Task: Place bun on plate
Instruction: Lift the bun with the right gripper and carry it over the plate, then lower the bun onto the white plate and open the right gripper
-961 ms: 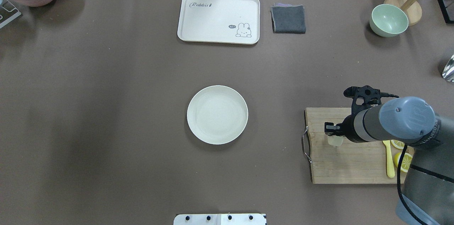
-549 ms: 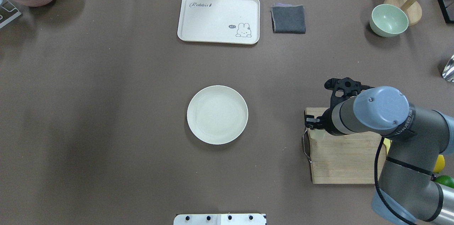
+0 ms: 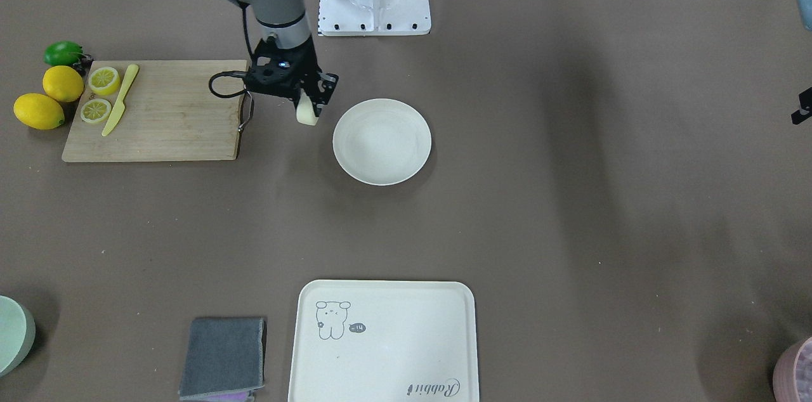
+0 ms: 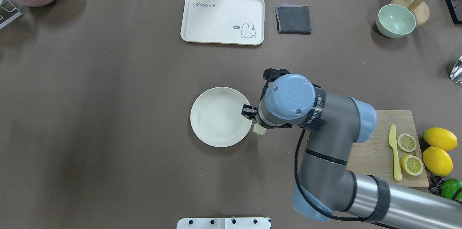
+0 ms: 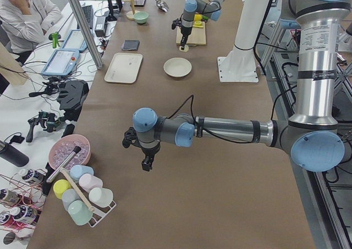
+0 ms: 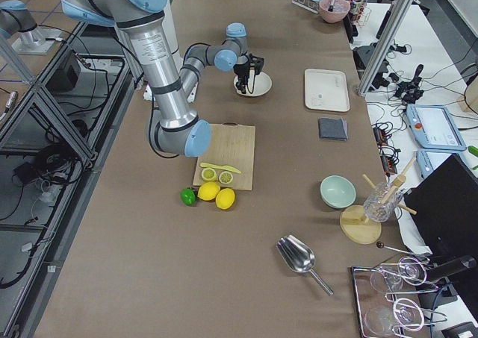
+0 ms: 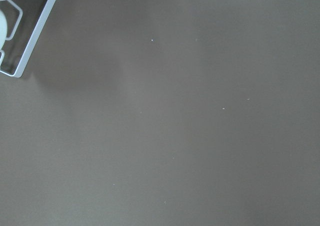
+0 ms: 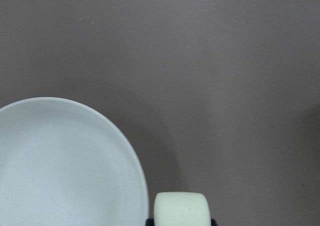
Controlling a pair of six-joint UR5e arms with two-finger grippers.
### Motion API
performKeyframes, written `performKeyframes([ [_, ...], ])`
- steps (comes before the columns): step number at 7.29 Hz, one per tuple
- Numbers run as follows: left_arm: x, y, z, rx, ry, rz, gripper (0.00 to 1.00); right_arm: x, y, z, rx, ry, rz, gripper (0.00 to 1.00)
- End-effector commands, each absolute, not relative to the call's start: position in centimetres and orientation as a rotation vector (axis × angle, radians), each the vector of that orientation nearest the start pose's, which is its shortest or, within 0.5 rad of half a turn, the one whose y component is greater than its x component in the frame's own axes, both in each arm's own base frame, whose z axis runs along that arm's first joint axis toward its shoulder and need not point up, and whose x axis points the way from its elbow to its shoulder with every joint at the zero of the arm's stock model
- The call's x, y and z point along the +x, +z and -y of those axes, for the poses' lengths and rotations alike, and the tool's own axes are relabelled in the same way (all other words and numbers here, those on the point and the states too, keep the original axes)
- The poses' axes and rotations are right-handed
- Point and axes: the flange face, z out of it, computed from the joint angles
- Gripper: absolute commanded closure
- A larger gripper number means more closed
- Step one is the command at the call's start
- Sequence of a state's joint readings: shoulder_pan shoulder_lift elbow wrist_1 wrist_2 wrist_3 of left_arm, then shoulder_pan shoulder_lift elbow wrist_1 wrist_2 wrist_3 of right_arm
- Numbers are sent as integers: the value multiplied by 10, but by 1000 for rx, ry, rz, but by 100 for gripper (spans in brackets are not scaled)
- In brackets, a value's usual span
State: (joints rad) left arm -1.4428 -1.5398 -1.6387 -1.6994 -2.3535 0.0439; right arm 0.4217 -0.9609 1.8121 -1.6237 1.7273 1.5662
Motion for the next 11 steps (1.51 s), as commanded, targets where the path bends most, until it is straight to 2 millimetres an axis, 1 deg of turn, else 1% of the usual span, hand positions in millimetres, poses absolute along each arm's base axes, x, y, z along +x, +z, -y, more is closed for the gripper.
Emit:
performKeyframes([
  [1,-2,629,491,118,223,-788,2,-612,153,380,26,385,808,58],
  [2,-2,632,490,111,220,-788,2,-624,156,376,37,382,792,55],
  [3,-2,633,490,110,219,-788,2,-628,159,371,53,379,785,44],
  [4,-2,634,490,108,219,-786,2,-629,160,370,54,377,783,22],
  [6,-2,638,489,100,214,-787,2,-629,158,369,53,377,786,6],
  [7,-2,639,489,97,213,-787,2,-624,153,370,59,373,798,2],
  [8,-2,639,489,97,213,-787,2,-611,147,380,71,384,816,1],
  [9,-2,640,489,94,212,-787,2,-597,148,398,82,394,814,1],
  [10,-3,648,487,78,203,-785,2,-575,150,424,81,386,813,1],
  [11,-17,664,482,41,153,-783,2,-543,163,457,54,366,811,0],
])
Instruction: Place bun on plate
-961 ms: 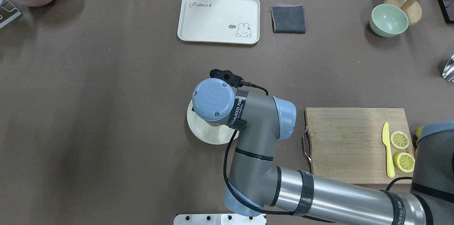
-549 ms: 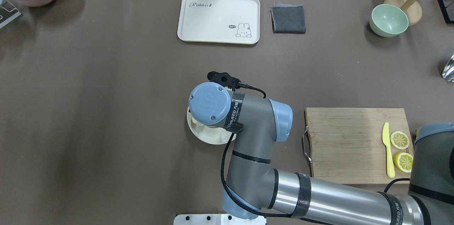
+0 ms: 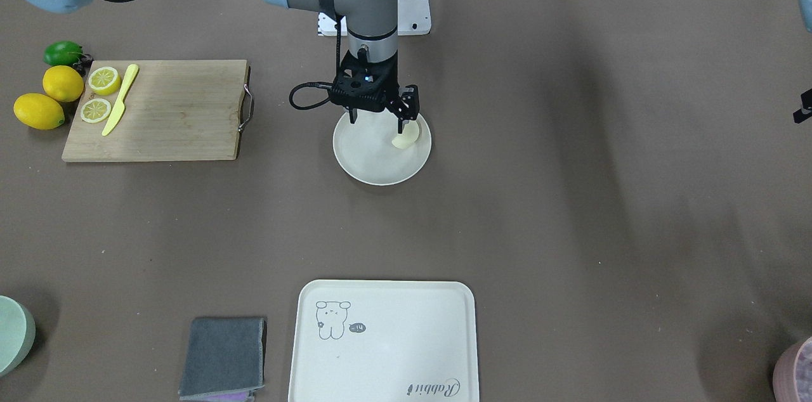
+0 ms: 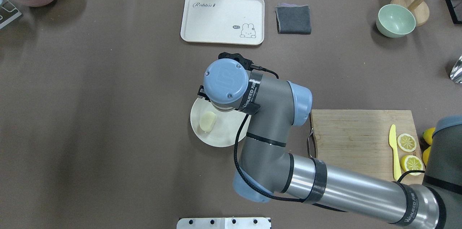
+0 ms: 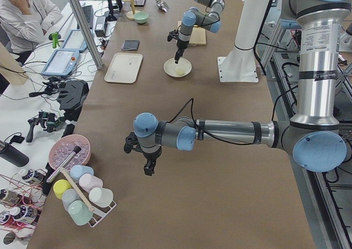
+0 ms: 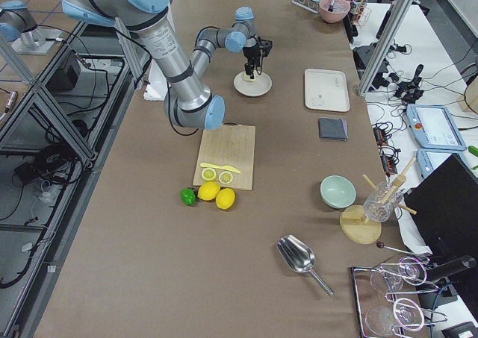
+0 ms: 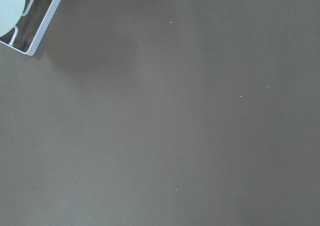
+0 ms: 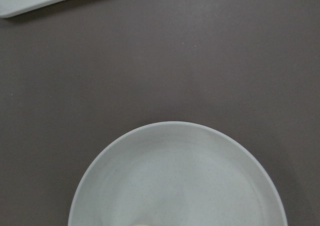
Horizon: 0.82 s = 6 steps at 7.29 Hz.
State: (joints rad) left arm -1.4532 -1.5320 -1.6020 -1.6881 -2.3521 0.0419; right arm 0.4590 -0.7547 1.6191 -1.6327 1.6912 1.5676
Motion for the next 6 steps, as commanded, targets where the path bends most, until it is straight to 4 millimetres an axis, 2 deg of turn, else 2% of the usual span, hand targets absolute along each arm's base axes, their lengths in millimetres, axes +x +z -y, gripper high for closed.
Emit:
performKeyframes([
  [1,-27,695,472,-21,104,-782,2,-501,187,477,72,321,807,0],
  [2,-64,706,453,-12,21,-783,2,-451,208,493,72,294,816,0],
  [3,-88,705,452,-12,-36,-779,2,-407,226,506,61,274,826,0],
  [4,-89,697,450,-84,-64,-777,2,-370,242,521,72,256,823,0],
  [6,-88,639,452,-90,-49,-738,2,-281,282,547,83,200,820,0],
])
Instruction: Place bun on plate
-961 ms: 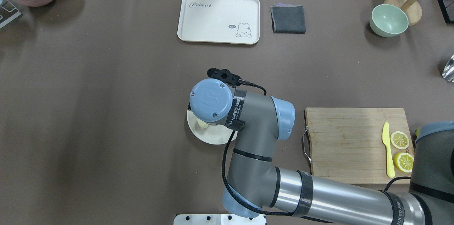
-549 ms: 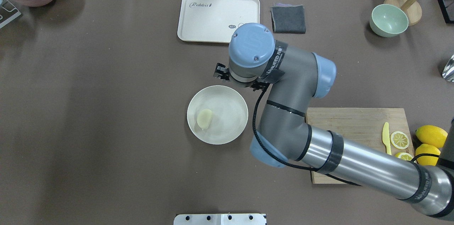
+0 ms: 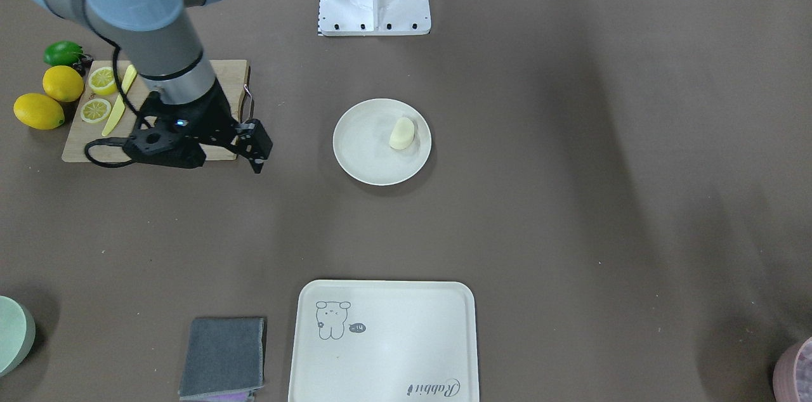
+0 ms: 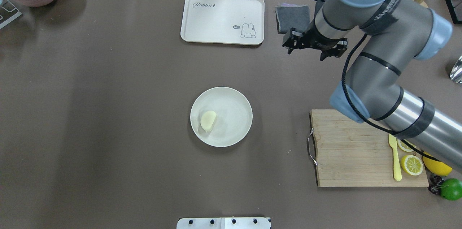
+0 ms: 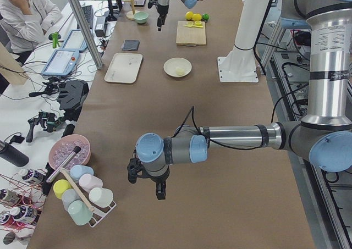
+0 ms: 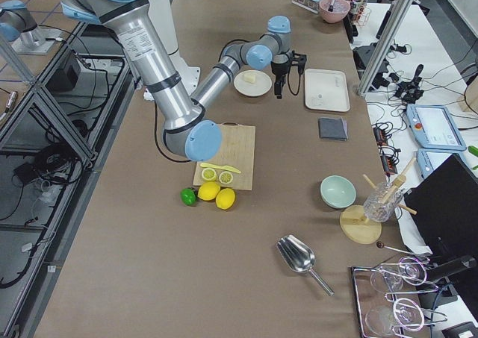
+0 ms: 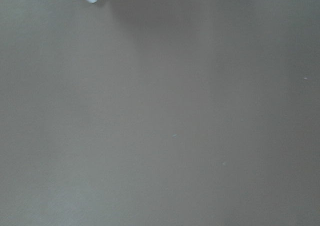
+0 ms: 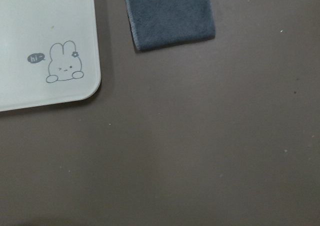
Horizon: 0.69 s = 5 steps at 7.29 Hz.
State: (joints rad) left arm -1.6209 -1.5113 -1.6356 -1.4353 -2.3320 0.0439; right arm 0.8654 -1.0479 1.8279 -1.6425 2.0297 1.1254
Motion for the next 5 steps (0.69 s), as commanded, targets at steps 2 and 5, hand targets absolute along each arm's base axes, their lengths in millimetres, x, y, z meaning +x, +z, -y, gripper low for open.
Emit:
performKeyframes([
  [2,-88,623,452,-59,-30,-705,2,-203,310,556,119,78,719,0],
  [5,-85,604,454,-21,-10,-707,2,-118,401,543,72,-43,666,0],
])
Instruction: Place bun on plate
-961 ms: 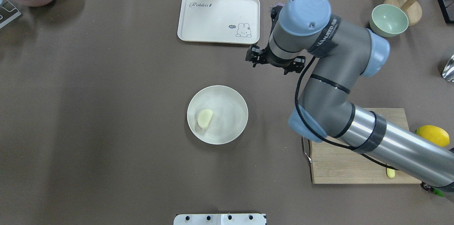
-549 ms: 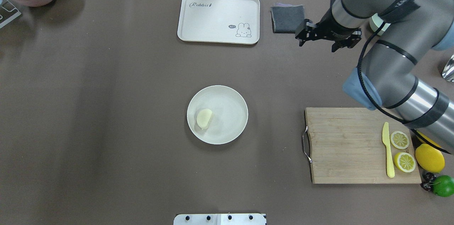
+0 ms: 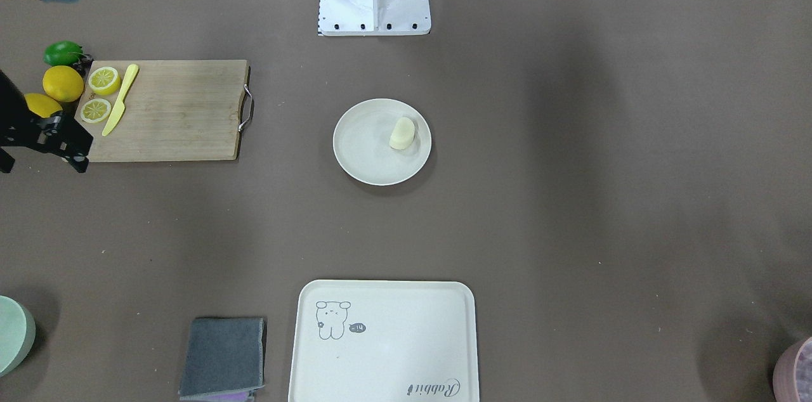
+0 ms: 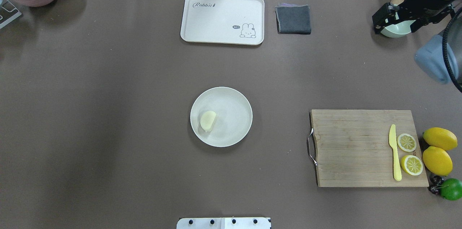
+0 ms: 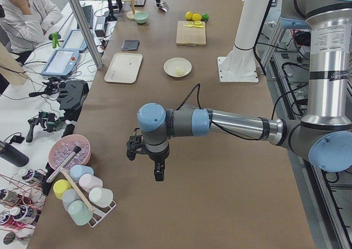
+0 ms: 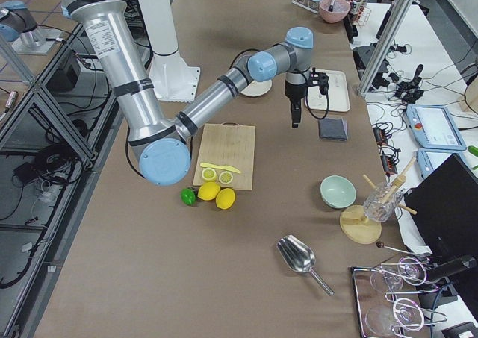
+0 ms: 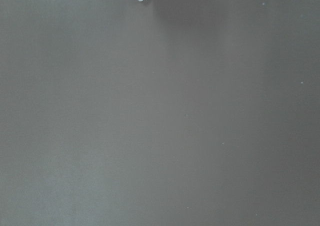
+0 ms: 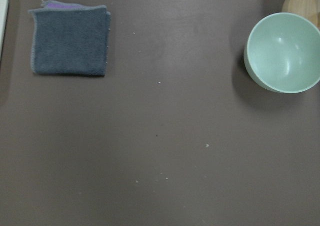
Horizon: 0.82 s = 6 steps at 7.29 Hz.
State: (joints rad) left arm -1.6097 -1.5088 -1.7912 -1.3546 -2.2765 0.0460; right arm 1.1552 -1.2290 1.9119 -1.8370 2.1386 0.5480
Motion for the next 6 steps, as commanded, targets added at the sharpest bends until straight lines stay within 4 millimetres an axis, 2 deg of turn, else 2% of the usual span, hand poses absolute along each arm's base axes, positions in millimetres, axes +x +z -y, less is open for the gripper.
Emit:
performKeyframes([
  [1,-85,606,453,-24,-11,-707,2,-77,430,535,84,-91,663,0],
  [2,-86,601,453,-13,-8,-708,2,-48,463,520,54,-101,680,0],
  [3,-86,599,455,-8,-7,-710,2,-25,511,488,-1,-106,663,0],
  [4,-86,599,455,-8,-7,-710,2,-5,546,463,-6,-124,653,0],
  [5,-86,600,454,-11,-8,-710,2,7,575,438,-37,-89,644,0],
  [6,-86,602,452,-14,-9,-708,2,12,588,431,-60,-71,637,0],
])
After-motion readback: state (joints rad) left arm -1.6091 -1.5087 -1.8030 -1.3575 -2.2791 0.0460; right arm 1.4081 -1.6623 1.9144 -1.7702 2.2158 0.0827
